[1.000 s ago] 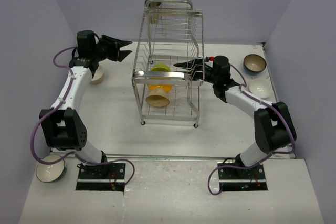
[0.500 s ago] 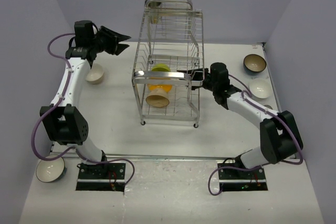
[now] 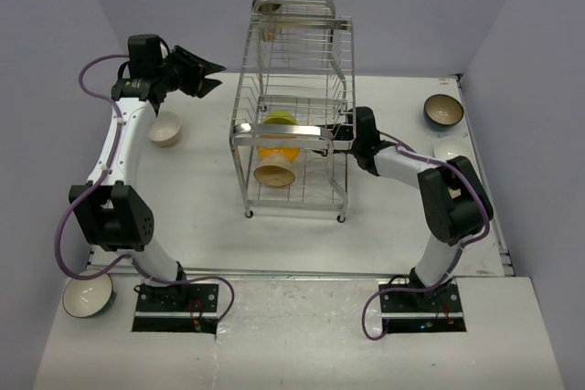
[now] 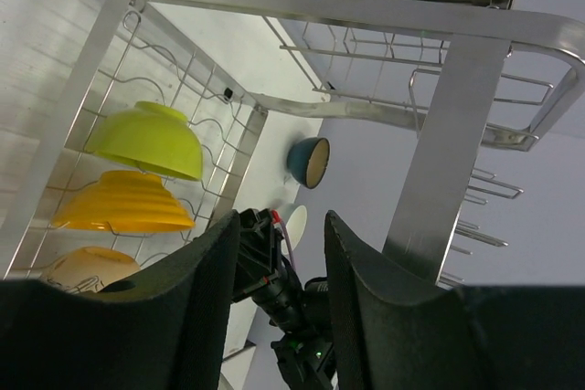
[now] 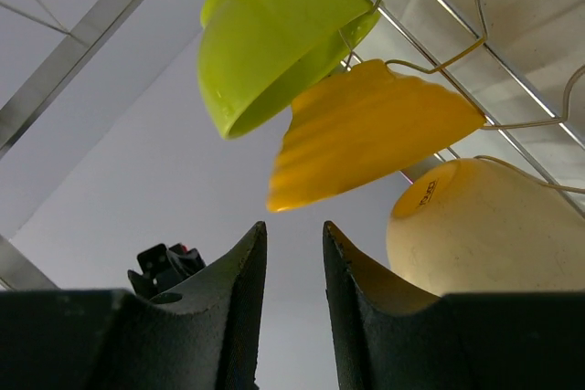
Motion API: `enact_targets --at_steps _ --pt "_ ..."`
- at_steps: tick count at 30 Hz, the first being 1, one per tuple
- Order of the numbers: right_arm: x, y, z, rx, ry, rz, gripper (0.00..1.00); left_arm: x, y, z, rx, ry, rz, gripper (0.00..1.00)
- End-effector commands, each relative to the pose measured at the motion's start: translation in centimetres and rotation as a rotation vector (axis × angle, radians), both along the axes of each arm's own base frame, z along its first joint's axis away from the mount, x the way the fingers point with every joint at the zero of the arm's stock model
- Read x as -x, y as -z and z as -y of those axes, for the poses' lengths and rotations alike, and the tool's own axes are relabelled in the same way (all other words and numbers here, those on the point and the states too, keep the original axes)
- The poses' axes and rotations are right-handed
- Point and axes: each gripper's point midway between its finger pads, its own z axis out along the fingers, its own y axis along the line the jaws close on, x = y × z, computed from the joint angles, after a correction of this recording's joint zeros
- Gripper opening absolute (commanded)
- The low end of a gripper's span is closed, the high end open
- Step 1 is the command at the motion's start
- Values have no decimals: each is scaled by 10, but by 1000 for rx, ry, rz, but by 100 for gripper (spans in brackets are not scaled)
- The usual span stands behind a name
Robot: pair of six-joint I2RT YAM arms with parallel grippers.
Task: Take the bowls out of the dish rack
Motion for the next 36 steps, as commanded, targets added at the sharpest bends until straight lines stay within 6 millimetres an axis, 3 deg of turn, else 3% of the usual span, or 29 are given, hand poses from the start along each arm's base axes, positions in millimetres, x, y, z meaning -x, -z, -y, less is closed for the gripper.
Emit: enact_targets --at_steps 1,8,15,23,32,36 --pt "-25 -46 -1 -295 189 -214 32 3 -12 -8 -26 2 40 43" --pt "-31 -55 1 -301 234 -242 33 1 -9 -9 -30 0 33 43" --pt "-23 -65 -6 -299 280 -287 33 -2 -8 -12 -34 -15 25 44" --pt "-13 -55 -13 -277 305 -341 32 -1 -3 -14 -44 -24 5 44" --pt "-29 -28 -13 -281 365 -366 31 0 2 -14 -43 -22 -12 45" --pt "-38 -29 -16 -288 372 -366 31 2 2 -14 -42 -19 -9 45"
